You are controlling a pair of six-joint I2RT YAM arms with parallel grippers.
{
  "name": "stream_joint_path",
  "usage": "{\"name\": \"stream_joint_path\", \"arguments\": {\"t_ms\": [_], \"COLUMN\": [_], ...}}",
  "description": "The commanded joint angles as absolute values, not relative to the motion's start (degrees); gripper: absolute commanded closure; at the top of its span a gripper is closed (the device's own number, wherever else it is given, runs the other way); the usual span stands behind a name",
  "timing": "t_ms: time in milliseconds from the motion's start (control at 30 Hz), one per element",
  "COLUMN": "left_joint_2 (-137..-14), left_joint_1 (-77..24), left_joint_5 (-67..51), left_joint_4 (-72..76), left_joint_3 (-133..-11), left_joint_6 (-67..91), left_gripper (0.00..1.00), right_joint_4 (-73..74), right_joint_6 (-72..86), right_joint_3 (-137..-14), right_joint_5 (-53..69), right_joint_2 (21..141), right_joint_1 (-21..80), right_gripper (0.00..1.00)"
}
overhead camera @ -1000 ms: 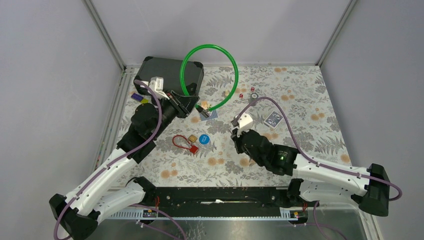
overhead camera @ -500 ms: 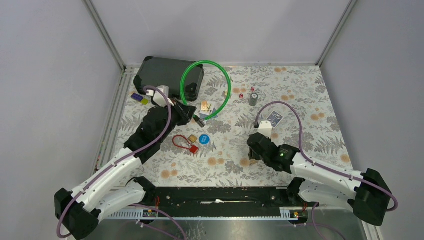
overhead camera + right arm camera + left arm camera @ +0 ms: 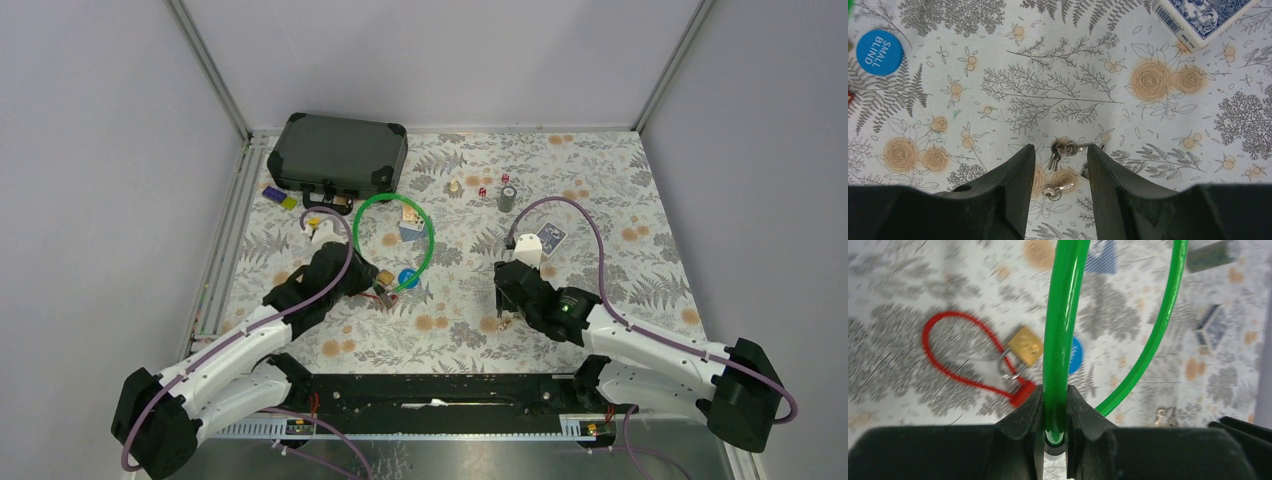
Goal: Lock with the key
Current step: Place the lock at the center of the board.
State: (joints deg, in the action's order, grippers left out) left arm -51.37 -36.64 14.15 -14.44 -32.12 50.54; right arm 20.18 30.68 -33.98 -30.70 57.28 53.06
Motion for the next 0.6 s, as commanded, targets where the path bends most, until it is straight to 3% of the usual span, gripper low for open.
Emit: {"name": "stream_joint_path", "arguments": {"t_ms": [0,167,233,500,567], "left_joint_2": [-50.8,-52.64,-53.31,-54.62,-54.23], "left_joint_1": [-36.47,-36.46,-36.47,-36.24,-35.98], "left_joint_5": [17.21,16.63,16.44,18.88,19.67], "left_joint_4": [-17.55,-19.67,-19.74,-20.31,-21.13], "left_joint_3": [-29.94,-26.86,-26.27,-26.7,-27.0], "left_joint_6": [58.66,62.87,63.62,64.24,64.25], "left_gripper": [1.0,1.0,0.95,0.47,0.23], "right_joint_4": [16.18,15.4,15.31,15.28,15.34], "right_joint_6": [28.9,28.29,28.0,27.68,27.69], "right_joint_3": [-35.05,-35.06,-35.12,-34.93,-34.91], "right_joint_5": [-32.62,-32.52,-32.56,-33.26,-32.94], "right_joint_2": [56.03,56.5,56.6,55.74,55.79], "right_joint_1": [52.65,52.64,52.64,52.65,52.65], "right_gripper": [0.5,0.5,0.5,0.5,0.5]}}
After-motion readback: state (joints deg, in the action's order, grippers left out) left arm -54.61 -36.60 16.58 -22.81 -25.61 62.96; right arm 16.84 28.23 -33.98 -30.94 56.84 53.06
